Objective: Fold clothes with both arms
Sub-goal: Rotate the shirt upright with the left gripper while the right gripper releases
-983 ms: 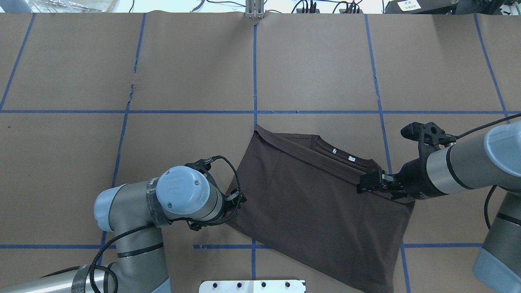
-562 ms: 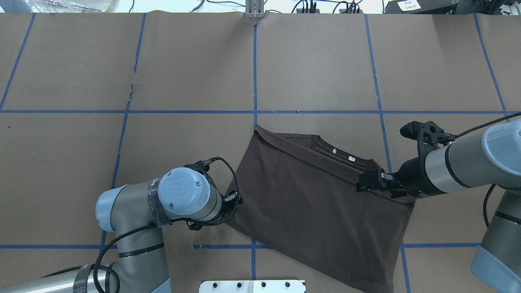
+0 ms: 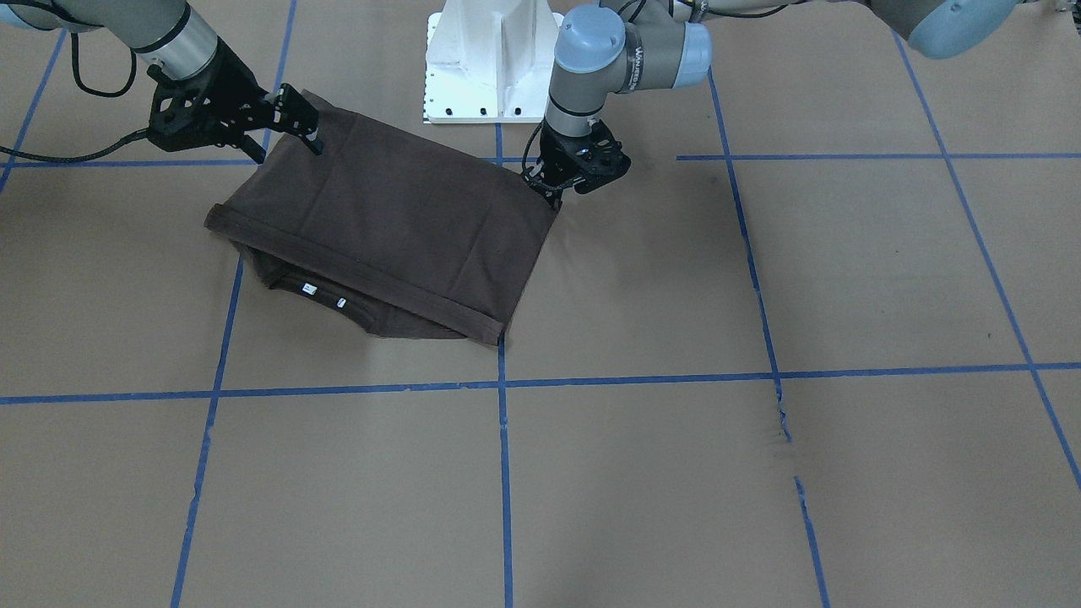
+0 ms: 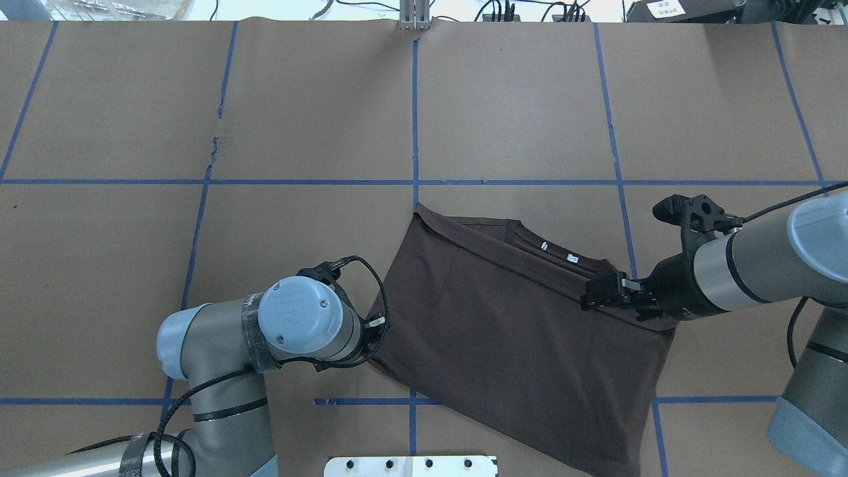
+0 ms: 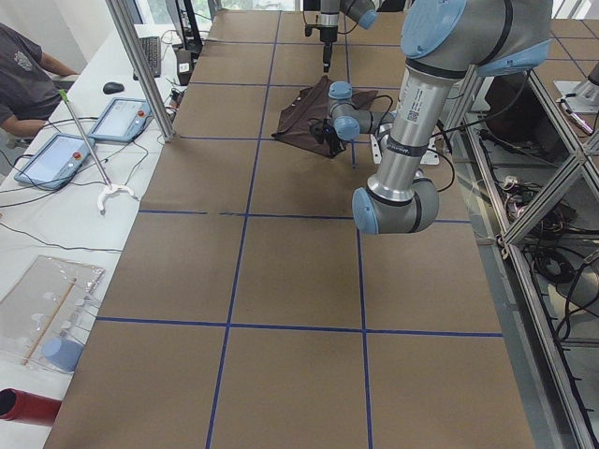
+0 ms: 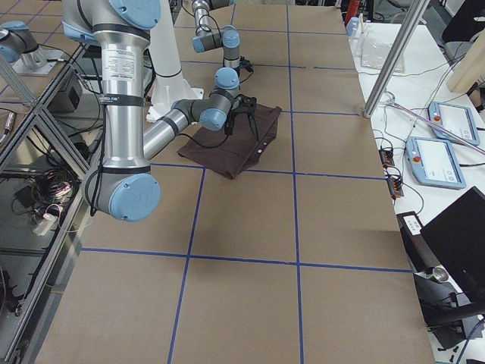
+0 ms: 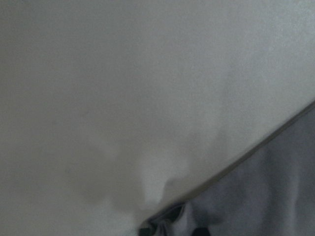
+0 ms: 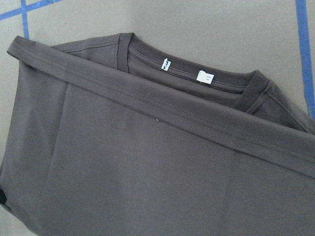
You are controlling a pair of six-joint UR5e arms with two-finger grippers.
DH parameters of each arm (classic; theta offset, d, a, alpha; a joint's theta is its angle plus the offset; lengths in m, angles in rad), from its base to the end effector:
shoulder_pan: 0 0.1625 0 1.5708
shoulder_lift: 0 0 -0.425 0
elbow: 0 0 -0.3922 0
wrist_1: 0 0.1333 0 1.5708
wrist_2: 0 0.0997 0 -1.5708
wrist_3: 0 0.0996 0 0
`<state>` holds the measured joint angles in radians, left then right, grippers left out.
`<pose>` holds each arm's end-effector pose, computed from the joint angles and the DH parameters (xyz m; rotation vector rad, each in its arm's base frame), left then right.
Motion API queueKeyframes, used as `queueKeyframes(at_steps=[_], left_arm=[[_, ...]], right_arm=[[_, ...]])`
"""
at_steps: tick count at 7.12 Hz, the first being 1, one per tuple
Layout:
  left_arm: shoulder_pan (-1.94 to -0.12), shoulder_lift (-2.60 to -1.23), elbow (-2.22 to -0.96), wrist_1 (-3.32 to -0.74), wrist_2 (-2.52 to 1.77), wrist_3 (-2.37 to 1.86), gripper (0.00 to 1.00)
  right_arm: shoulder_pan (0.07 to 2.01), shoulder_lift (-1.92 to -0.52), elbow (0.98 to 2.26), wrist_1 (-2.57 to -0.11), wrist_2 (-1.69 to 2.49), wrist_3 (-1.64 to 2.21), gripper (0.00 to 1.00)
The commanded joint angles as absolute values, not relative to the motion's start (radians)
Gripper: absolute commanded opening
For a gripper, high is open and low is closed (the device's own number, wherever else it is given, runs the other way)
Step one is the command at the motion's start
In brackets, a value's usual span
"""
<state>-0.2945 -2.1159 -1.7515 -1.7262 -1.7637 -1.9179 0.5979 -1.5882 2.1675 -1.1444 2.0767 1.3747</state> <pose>0.5913 -0.2987 0.2509 -0.2057 0.8836 -0.5127 -0.3222 -0.3223 0.3352 -0.0459 -1.0829 0.1074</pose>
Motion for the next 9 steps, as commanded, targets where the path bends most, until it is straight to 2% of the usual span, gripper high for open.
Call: queueKeyframes(at_steps=[1, 3, 6, 7, 9], left_arm=[[-0.296, -2.117, -1.770, -1.721, -1.763, -1.914, 0.00], [-0.362, -2.117, -1.764, -1.718, -1.763, -1.907, 0.00], [-0.567, -2.138, -1.634, -1.735, -1.759, -1.693, 0.00], [-0.648, -2.193, -1.552, -1.768, -1.758, -1.586, 0.00], [-0.739, -2.335, -1.279, -1.933, -1.758, -1.497, 0.00]], right_arm=[[0.598, -1.588, 2.168, -1.144, 2.075, 1.374, 1.00], [0.601, -1.589, 2.166, -1.144, 2.075, 1.374, 1.00], [0.604, -1.588, 2.168, -1.144, 2.080, 1.374, 1.00], [0.603, -1.576, 2.164, -1.146, 2.071, 1.374, 1.00], [0.609, -1.523, 2.137, -1.147, 2.072, 1.374, 1.00]])
